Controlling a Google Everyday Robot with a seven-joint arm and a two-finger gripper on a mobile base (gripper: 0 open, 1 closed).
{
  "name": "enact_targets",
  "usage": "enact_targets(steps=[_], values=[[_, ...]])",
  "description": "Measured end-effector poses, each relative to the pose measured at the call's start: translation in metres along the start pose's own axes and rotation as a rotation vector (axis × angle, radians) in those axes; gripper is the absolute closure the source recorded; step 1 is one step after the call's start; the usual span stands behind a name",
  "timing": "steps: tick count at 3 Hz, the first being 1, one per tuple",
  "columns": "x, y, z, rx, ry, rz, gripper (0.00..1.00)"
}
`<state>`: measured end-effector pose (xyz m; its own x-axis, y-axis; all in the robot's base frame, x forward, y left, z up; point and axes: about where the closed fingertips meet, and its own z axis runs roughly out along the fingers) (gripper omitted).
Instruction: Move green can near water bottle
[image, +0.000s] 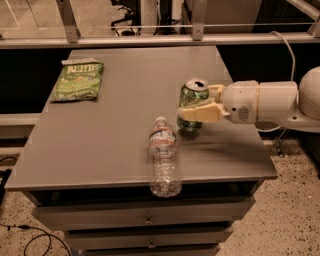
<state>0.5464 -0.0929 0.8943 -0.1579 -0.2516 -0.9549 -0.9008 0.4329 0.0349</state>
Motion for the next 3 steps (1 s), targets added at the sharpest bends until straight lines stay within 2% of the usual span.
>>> enact_targets(steps=[1, 2, 3], values=[[0.0105, 0.0134, 0.0064, -0.075, 0.05, 0.019, 0.69], [0.0142, 0.0173, 0.0069, -0.102, 0.069, 0.023, 0.47], [0.0187, 0.0209, 0.0077, -0.128, 0.083, 0.025, 0.15]])
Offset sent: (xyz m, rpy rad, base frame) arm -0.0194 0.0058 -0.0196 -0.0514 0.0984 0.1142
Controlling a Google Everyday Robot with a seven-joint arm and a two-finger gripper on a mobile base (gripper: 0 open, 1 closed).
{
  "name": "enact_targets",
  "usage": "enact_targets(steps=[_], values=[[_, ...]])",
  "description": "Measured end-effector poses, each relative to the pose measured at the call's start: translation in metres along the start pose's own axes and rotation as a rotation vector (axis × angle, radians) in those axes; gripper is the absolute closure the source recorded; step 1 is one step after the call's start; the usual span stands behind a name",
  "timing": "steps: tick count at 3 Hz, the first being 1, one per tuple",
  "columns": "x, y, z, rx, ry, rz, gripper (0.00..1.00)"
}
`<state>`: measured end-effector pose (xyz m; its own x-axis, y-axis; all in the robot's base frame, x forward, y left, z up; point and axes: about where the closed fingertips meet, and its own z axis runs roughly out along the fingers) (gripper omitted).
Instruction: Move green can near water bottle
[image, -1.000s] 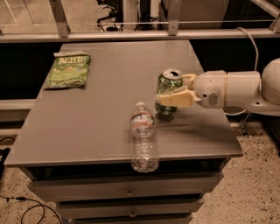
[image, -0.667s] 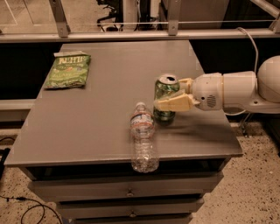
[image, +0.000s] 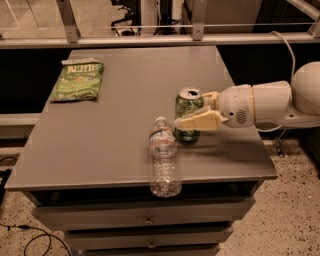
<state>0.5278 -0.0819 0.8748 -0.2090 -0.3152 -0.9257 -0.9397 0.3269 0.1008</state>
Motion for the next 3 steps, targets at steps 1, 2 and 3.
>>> enact_targets(steps=[1, 2, 3], values=[[0.002, 0.001, 0.0, -0.009, 0.005, 0.002, 0.0], [0.002, -0.001, -0.004, -0.009, 0.009, -0.003, 0.0], [-0.006, -0.016, -0.035, 0.035, -0.009, -0.032, 0.0]])
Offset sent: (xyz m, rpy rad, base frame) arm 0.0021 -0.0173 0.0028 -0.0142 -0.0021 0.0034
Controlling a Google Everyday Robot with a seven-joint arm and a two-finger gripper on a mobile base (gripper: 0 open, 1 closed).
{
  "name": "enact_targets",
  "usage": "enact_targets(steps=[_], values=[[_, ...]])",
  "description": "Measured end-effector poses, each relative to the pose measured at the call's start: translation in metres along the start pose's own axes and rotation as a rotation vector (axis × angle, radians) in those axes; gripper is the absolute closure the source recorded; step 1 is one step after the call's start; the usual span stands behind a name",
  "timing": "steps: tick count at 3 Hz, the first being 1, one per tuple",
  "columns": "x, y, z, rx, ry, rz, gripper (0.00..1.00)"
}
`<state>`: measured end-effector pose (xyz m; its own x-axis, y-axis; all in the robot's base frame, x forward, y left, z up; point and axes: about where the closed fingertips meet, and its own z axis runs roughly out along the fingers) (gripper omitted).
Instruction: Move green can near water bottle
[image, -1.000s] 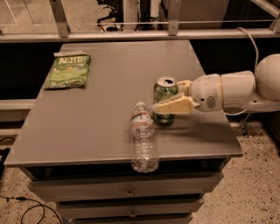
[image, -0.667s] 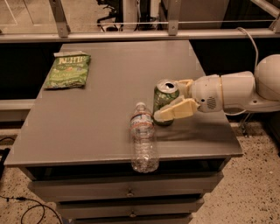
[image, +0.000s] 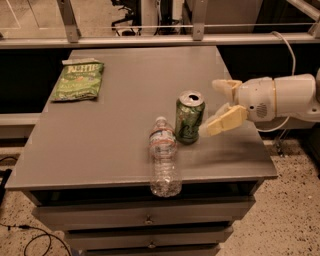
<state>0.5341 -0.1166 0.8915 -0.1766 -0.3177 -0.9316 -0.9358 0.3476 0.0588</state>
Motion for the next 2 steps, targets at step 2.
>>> enact_targets(steps=[2], values=[[-0.0294, -0.026, -0.061, 0.117, -0.035, -0.075, 0.0]])
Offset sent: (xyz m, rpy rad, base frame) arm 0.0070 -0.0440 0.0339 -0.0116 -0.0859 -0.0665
